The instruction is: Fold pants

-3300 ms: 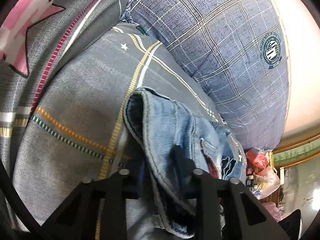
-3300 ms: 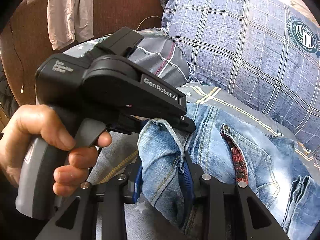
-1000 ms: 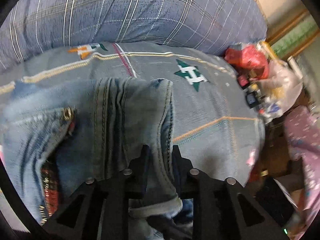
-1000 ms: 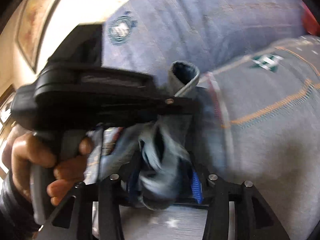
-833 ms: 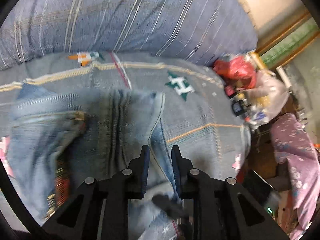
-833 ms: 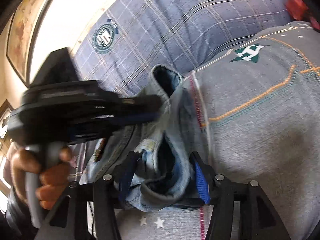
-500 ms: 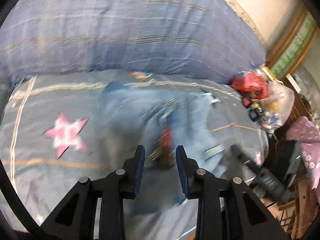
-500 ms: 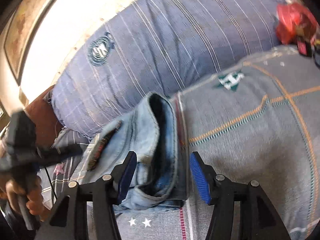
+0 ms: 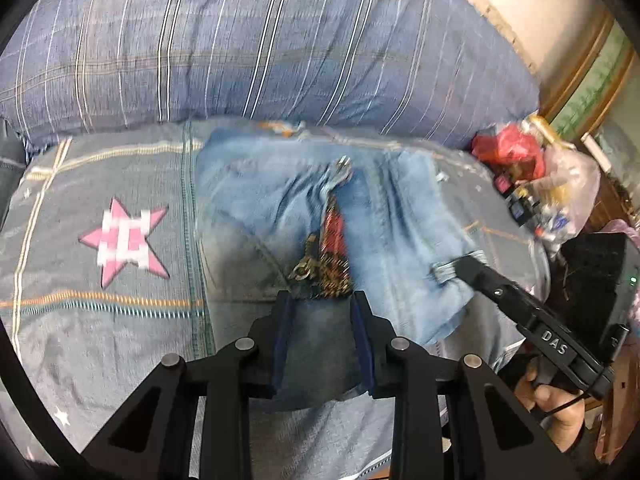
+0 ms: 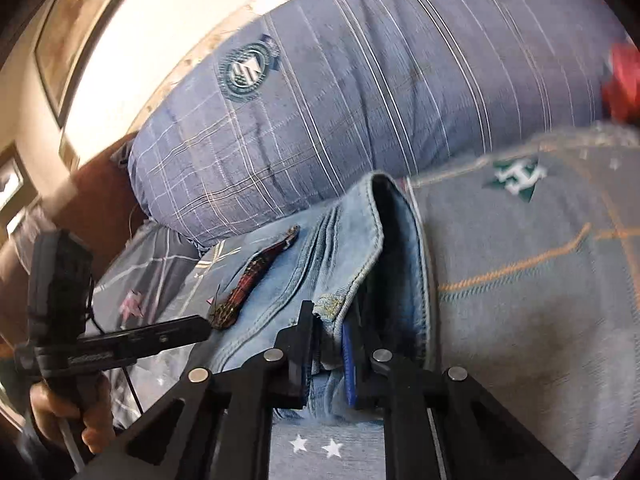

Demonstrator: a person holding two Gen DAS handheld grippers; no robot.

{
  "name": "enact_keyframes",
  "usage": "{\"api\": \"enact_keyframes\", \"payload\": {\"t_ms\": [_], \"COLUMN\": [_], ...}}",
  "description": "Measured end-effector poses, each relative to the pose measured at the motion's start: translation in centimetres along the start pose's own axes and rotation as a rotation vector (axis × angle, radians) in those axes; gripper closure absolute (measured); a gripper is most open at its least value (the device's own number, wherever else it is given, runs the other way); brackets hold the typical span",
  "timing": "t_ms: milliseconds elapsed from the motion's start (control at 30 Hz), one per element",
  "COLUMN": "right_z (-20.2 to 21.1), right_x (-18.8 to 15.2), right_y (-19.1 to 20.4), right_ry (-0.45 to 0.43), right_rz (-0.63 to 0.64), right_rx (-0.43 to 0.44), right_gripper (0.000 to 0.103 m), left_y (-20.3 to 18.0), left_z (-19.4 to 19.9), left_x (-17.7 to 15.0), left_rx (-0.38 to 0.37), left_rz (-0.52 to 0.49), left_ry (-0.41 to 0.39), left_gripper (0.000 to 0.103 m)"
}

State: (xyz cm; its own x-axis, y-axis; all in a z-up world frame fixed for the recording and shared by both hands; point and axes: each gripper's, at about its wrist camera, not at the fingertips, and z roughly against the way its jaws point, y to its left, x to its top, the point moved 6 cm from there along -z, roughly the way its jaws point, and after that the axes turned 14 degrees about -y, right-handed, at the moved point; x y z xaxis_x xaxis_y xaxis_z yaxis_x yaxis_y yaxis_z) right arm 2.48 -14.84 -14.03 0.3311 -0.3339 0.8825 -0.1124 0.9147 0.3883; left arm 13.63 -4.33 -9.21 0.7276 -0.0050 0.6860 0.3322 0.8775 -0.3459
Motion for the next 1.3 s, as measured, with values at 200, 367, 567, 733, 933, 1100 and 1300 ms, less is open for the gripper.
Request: {"api": "enact_keyframes", "payload": {"t_ms": [200, 367, 567, 733, 933, 1100, 1300], "right_z": [-2.1, -1.6, -1.5, -5.2, -10.5, -11.4, -8.2], "right_x": [-3.8, -2.4, 2.0, 5.3, 4.6, 2.5, 4.0], "right_y": [-3.0, -2.3, -2.1, -2.2, -3.5, -6.2, -5.7], "right_ry": [0.104, 0.091, -0.004, 0.01, 0.099, 0.13, 0.114], "right_rz": [-0.054, -0.068, -0.001, -0.008, 0.038, 0.025, 0.024], "right_rx": [-0.057, -0.048, -0.093, -0.08, -0.185, -0.243, -0.227], "right_gripper": [0.09, 0.086, 0.035, 0.038, 0.092, 0.092, 0.062], "left_y": [0.0, 0.1, 0.4, 1.1, 1.4, 1.3, 0.4], "left_z": [-2.1, -0.5, 0.5, -1.6, -4.1, -4.1, -1.0], "left_x": [-2.0, -0.6, 2.2, 2.8, 1.4, 1.5, 1.6], "left_rx": [0.047, 0.02, 0.056, 0.063, 0.055, 0.04, 0.029], "left_rz": [-0.065, -0.049, -0.084, -0.062, -0.059, -0.062, -0.102], "left_ry": [0.02, -0.013, -0.088, -0.063, -0.043, -0.04, -0.07], "left_gripper": [0.073, 0.073, 0.073, 0.073, 0.072, 0.072, 0.073]}}
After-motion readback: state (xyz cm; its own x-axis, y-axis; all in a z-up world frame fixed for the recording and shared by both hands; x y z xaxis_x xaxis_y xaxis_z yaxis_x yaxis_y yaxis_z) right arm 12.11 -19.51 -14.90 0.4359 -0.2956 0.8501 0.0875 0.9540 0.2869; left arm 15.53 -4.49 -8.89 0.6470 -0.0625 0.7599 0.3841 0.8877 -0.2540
